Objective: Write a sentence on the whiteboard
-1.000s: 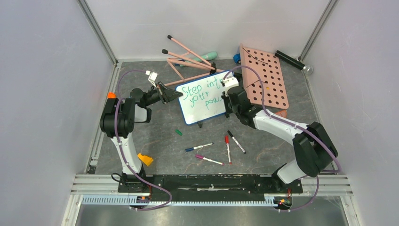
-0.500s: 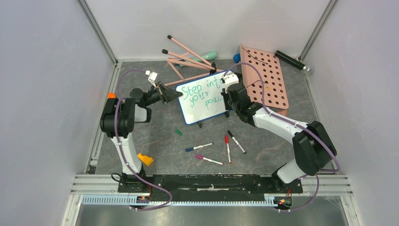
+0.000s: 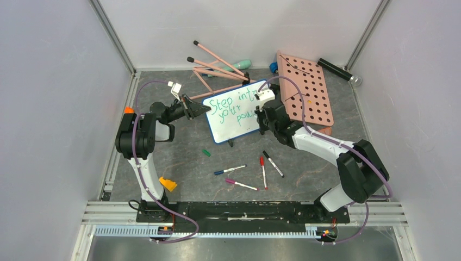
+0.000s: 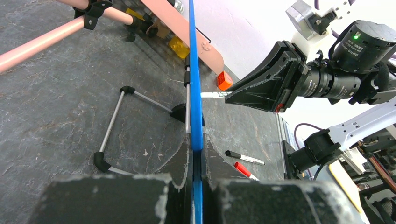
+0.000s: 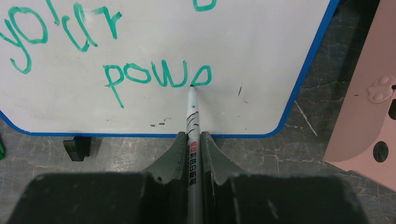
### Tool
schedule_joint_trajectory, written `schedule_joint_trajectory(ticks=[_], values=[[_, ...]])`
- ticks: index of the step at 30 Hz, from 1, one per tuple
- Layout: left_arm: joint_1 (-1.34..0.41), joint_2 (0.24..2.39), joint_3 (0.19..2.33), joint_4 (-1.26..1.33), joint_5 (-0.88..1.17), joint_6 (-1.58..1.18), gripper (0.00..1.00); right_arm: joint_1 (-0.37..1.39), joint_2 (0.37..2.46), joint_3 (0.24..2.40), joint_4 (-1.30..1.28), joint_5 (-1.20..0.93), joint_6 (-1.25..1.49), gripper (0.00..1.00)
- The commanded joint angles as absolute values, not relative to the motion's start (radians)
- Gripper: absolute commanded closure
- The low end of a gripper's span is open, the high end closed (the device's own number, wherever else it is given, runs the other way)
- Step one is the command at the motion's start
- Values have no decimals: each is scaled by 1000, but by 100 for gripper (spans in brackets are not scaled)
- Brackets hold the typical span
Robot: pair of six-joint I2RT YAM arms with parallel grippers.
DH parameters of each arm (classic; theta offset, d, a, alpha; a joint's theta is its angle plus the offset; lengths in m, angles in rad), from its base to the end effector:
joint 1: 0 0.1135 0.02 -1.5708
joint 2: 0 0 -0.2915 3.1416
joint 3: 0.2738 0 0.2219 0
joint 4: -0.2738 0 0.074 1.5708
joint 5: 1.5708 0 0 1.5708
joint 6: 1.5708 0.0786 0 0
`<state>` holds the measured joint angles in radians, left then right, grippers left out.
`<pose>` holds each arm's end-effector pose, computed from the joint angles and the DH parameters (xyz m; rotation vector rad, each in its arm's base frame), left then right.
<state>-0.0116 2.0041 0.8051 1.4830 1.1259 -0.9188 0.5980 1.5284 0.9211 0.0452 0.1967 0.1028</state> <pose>0.3786 -0.0753 0.2310 0.3973 1.5823 -1.4508 0.2939 0.1816 0.2516 -0.4085 2.0881 0.2056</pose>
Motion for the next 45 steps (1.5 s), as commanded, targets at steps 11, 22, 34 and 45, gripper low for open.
schedule_joint_trajectory(ticks=[11, 22, 34, 45], values=[[-12, 2019, 832, 1557, 1148, -905, 98, 592, 1500, 911, 34, 274, 110, 100], [-12, 2020, 833, 1557, 1151, -905, 98, 591, 1429, 938, 25, 247, 97, 100], [-12, 2019, 831, 1557, 1152, -905, 98, 581, 1471, 989, 23, 268, 86, 100], [-12, 2020, 833, 1557, 1151, -905, 98, 574, 1522, 1023, 24, 271, 82, 100]])
